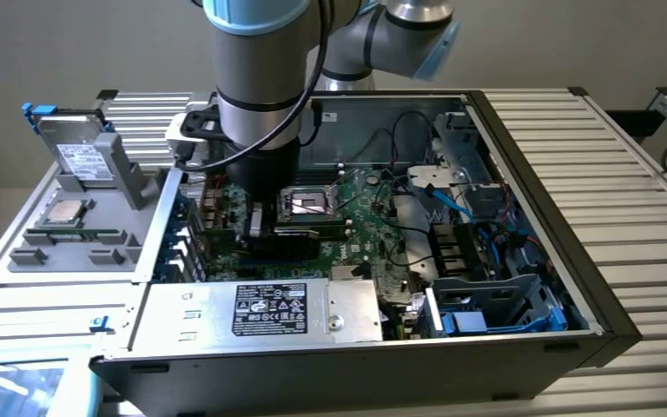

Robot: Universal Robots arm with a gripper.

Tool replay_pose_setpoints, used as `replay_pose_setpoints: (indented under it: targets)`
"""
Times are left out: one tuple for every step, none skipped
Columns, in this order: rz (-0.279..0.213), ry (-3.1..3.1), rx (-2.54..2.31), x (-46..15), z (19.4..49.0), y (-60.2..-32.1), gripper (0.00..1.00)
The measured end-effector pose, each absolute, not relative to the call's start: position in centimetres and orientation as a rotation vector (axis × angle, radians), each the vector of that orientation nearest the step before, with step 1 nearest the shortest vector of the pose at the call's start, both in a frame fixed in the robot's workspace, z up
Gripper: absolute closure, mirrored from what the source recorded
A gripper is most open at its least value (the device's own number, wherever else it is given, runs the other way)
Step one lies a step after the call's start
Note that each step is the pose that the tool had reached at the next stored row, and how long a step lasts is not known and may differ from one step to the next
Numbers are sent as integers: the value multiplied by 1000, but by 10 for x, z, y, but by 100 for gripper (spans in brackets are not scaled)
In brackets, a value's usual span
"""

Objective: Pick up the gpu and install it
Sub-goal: 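Insert the gpu into the slot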

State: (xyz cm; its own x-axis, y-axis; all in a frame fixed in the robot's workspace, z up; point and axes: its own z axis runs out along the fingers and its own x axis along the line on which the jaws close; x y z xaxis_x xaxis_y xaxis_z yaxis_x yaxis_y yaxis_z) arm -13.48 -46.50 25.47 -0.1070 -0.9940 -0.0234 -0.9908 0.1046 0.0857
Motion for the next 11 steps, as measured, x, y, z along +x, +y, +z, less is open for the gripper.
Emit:
replay_pose_setpoints:
  targets:
    - [-123,-2305,2072,-134,255,-465,72]
    - [-123,-2304,2072,-134,255,-465,72]
    - [-124,-2304,2072,-134,255,-465,72]
    - [-125,-2303,2071,-134,254,-465,72]
    - [-128,-2301,2070,-134,254,-465,72]
    - [-131,-2300,2069,-134,254,-465,72]
    - [-135,-2297,2067,-133,254,-465,72]
    - [-140,-2295,2065,-133,254,-465,72]
    - [-143,-2293,2063,-134,254,-465,72]
    - [-144,-2293,2062,-134,254,-465,72]
    - [-145,-2292,2061,-134,254,-465,72]
